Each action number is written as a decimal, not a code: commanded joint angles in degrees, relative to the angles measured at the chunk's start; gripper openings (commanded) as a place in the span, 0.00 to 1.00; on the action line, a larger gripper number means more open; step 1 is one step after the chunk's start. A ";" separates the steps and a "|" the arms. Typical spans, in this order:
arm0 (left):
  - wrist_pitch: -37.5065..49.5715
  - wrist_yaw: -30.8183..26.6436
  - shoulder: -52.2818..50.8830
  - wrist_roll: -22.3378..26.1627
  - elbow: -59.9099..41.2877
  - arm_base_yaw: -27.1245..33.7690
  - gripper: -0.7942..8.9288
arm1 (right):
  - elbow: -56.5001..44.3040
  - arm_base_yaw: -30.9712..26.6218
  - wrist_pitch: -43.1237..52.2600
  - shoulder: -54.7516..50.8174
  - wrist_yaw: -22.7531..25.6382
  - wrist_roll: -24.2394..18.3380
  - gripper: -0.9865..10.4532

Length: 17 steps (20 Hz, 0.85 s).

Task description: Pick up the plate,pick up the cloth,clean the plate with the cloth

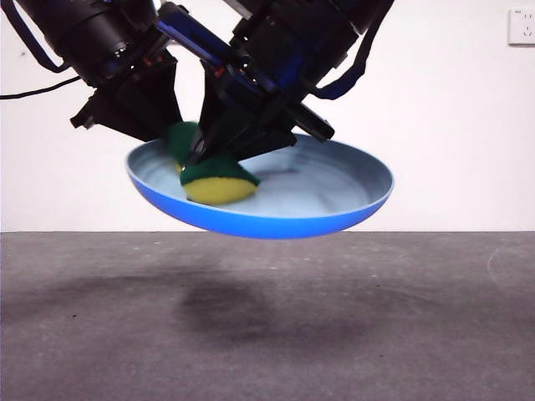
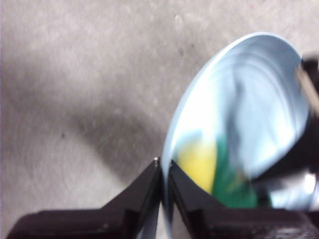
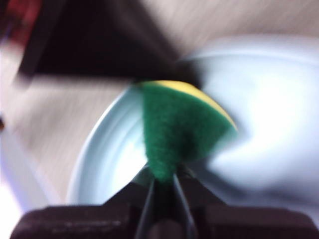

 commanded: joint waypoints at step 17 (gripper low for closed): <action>-7.19 5.49 -0.02 2.03 0.28 2.43 0.07 | -0.85 -5.33 -5.40 1.11 25.81 -2.10 0.08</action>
